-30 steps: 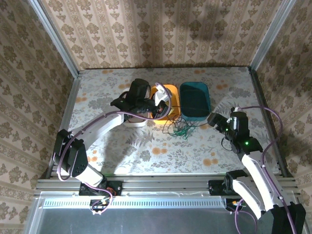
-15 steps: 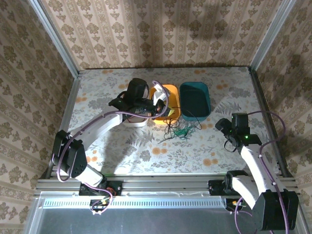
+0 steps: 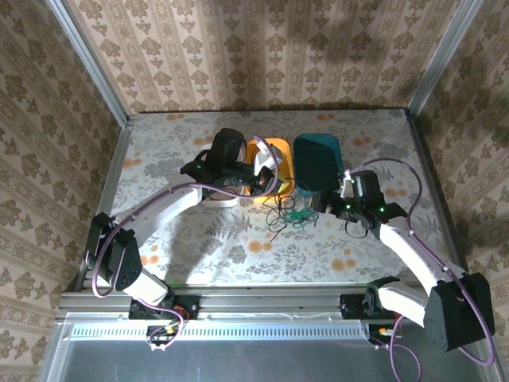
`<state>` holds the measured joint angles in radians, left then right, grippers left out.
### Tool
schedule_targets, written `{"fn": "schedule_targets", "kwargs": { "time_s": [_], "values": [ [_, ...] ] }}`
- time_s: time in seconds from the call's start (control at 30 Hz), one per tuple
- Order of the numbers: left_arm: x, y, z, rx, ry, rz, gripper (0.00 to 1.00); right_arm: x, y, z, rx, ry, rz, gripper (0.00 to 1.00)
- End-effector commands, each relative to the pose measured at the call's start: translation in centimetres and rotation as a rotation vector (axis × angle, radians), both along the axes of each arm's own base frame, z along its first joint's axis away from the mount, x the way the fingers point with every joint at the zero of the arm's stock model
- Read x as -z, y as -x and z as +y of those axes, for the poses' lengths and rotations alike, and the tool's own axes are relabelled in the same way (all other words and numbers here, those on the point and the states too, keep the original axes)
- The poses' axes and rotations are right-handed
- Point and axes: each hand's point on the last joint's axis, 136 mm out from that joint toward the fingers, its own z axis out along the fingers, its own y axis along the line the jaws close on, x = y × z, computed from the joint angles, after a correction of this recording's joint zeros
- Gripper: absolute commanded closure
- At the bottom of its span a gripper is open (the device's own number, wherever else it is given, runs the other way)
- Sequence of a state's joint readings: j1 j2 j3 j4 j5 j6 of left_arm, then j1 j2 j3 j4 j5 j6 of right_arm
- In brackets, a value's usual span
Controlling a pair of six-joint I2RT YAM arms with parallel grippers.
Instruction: Untangle the cables
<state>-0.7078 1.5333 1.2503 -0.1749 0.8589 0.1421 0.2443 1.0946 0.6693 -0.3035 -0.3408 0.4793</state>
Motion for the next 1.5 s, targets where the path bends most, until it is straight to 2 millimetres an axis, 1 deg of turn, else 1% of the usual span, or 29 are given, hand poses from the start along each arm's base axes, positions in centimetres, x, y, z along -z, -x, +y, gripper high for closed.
{"fn": "schedule_targets", "kwargs": {
  "time_s": [0.0, 0.13, 0.27, 0.37, 0.53, 0.6, 0.73, 0.8, 0.9, 0.97, 1.03, 1.07, 1.1, 1.2, 1.27, 1.33, 1.37, 1.47],
  "values": [
    [-1.0, 0.7, -0.1, 0.027, 0.023, -0.077, 1.00, -2.1, 0.3, 3.3, -0.193, -0.010, -0.091, 0.15],
    [0.0, 0.6, -0.4, 0.025, -0.011, -0.093, 1.00, -3.2, 1.1, 6.3, -0.339, -0.009, -0.125, 0.15],
    [0.5, 0.6, -0.6, 0.030, -0.020, -0.090, 1.00, -4.6, 1.5, 8.2, -0.423, -0.021, -0.166, 0.15],
    [0.4, 0.6, -0.8, 0.034, -0.017, -0.098, 1.00, -4.6, 1.3, 8.6, -0.437, -0.014, -0.168, 0.15],
    [0.1, 0.9, -1.0, 0.039, -0.012, -0.123, 1.00, -2.7, -0.3, 8.9, -0.430, 0.032, -0.123, 0.20],
    [-0.1, 1.1, -1.2, 0.043, -0.007, -0.134, 1.00, -2.3, -1.0, 9.2, -0.436, 0.044, -0.116, 0.20],
    [-0.3, 1.2, -1.2, 0.046, 0.003, -0.142, 1.00, -2.4, -1.9, 9.4, -0.442, 0.064, -0.137, 0.21],
    [-0.6, 1.3, -1.2, 0.044, 0.015, -0.150, 1.00, -1.6, -2.3, 9.0, -0.414, 0.093, -0.112, 0.24],
    [-1.7, 1.4, -1.1, 0.038, 0.048, -0.161, 1.00, 1.5, -2.7, 7.5, -0.335, 0.168, -0.006, 0.35],
    [-3.3, 1.3, -0.9, 0.024, 0.100, -0.175, 1.00, 3.3, -2.5, 6.7, -0.307, 0.210, 0.059, 0.46],
    [-4.8, 1.2, -0.6, 0.008, 0.152, -0.180, 1.00, 4.5, -2.4, 6.0, -0.280, 0.238, 0.105, 0.57],
    [-5.7, 1.1, -0.4, 0.001, 0.182, -0.181, 1.00, 4.9, -2.3, 5.6, -0.262, 0.249, 0.121, 0.60],
    [-6.6, 1.0, -0.1, -0.005, 0.208, -0.183, 1.00, 5.2, -2.3, 5.2, -0.245, 0.257, 0.134, 0.61],
    [-9.2, 0.4, 1.2, -0.045, 0.296, -0.192, 1.00, 6.2, -1.8, 3.4, -0.178, 0.255, 0.193, 0.58],
    [-10.5, -0.1, 2.1, -0.073, 0.338, -0.197, 1.00, 6.8, -1.3, 2.1, -0.128, 0.231, 0.231, 0.50],
    [-11.2, -0.5, 2.9, -0.092, 0.353, -0.204, 1.00, 7.2, -0.7, 0.9, -0.086, 0.211, 0.256, 0.39],
    [-11.4, -0.6, 3.1, -0.099, 0.354, -0.208, 1.00, 7.3, -0.5, 0.5, -0.067, 0.208, 0.263, 0.36],
    [-11.6, -1.0, 3.7, -0.109, 0.357, -0.206, 1.00, 7.5, 0.0, -1.2, -0.003, 0.209, 0.281, 0.29]
  ]
}}
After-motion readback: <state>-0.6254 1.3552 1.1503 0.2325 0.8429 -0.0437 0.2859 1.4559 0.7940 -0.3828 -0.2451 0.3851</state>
